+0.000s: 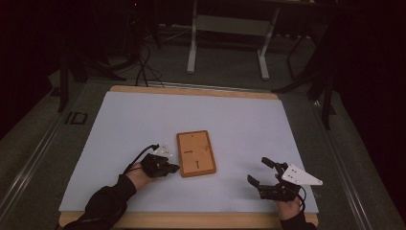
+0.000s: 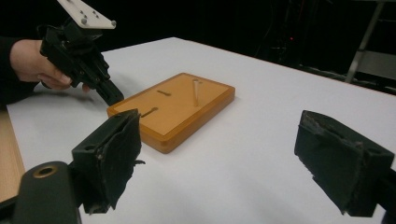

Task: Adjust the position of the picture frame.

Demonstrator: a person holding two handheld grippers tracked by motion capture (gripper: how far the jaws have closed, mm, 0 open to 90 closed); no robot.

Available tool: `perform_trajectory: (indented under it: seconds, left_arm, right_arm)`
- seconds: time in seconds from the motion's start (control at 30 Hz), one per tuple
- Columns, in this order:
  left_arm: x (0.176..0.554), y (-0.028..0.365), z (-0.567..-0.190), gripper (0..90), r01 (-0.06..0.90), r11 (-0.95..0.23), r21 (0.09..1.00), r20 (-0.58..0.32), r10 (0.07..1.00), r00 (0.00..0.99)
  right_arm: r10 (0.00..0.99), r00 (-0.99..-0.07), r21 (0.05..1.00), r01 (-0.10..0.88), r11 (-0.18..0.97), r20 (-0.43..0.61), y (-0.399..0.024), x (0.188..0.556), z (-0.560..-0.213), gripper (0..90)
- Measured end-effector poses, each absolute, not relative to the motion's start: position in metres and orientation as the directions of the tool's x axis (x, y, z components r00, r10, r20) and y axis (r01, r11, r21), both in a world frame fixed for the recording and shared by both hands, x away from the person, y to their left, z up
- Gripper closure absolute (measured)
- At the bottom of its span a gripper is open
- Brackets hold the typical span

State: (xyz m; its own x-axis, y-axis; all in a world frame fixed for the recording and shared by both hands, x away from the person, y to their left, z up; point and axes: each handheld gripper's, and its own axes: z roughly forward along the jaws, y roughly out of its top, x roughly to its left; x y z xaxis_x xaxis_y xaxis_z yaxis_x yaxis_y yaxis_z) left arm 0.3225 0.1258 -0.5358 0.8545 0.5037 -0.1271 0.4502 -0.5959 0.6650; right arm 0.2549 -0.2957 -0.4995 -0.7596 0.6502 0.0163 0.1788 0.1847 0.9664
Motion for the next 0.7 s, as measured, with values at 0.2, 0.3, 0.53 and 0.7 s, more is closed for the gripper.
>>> perform_trajectory:
  seconds: [0.2, 0.3, 0.53, 0.7]
  left_arm:
    - [0.323, 0.124, -0.537, 89.8, 0.448, -0.595, 0.667, -0.129, 0.500, 0.856]
    - [0.323, 0.125, -0.537, 89.7, 0.452, -0.592, 0.667, -0.132, 0.503, 0.854]
    - [0.324, 0.118, -0.537, 89.8, 0.449, -0.598, 0.663, -0.140, 0.491, 0.860]
    - [0.325, 0.107, -0.536, 89.7, 0.428, -0.611, 0.666, -0.132, 0.468, 0.874]
  right_arm:
    - [0.651, -0.759, 0.967, 0.178, 0.183, 0.016, -0.296, 0.255, -0.499, 14.1]
    - [0.650, -0.760, 0.966, 0.176, 0.188, 0.012, -0.296, 0.254, -0.499, 14.2]
    - [0.650, -0.760, 0.967, 0.175, 0.188, 0.011, -0.296, 0.254, -0.499, 14.1]
    - [0.649, -0.761, 0.967, 0.175, 0.188, 0.012, -0.296, 0.254, -0.499, 14.1]
